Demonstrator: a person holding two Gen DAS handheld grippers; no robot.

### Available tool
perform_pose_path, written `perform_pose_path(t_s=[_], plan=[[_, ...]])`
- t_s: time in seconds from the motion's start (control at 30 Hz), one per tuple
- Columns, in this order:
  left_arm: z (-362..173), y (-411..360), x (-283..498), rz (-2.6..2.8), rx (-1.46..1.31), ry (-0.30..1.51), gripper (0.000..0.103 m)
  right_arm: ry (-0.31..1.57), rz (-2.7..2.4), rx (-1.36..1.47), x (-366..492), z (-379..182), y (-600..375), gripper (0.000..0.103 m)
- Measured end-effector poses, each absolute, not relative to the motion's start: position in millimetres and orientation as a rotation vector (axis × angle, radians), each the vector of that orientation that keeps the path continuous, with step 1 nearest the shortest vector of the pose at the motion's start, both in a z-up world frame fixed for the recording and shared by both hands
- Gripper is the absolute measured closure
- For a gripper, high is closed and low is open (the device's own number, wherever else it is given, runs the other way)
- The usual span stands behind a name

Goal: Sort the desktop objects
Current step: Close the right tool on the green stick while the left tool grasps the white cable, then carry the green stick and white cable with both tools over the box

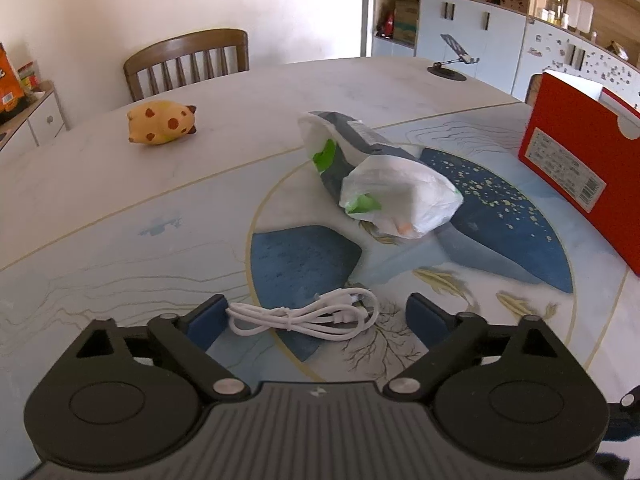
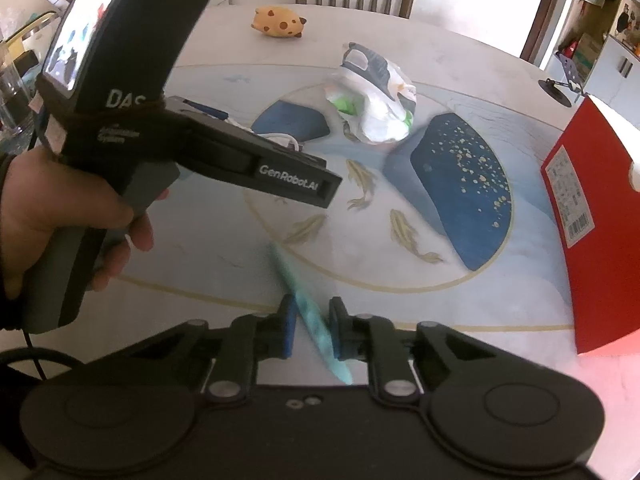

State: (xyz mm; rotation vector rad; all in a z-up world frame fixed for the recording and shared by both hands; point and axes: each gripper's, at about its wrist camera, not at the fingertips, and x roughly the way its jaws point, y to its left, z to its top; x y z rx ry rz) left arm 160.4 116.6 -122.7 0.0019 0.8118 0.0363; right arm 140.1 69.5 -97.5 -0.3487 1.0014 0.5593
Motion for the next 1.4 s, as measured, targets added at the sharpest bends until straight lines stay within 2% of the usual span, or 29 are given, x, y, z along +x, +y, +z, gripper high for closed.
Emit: perform_pose_path(t_s=[0.1, 0.13, 0.67, 1.4], plan=[[-121, 116, 160, 0.033, 0.003, 0.811, 0.017, 1.006, 0.549, -0.344, 141, -97, 67, 0.093], [-120, 116, 159, 0.034, 0.003, 0.808, 0.024, 1.008, 0.543, -0.336, 142, -97, 65, 0.094], [-109, 116, 151, 0.028, -0.026, 0.817, 0.025, 1.027, 0.459, -0.191, 153, -81, 32, 0.094], [-22, 68, 121, -0.124, -0.072, 0.738, 0.025, 0.928, 0.434, -0.051, 158, -22, -33, 0.094]])
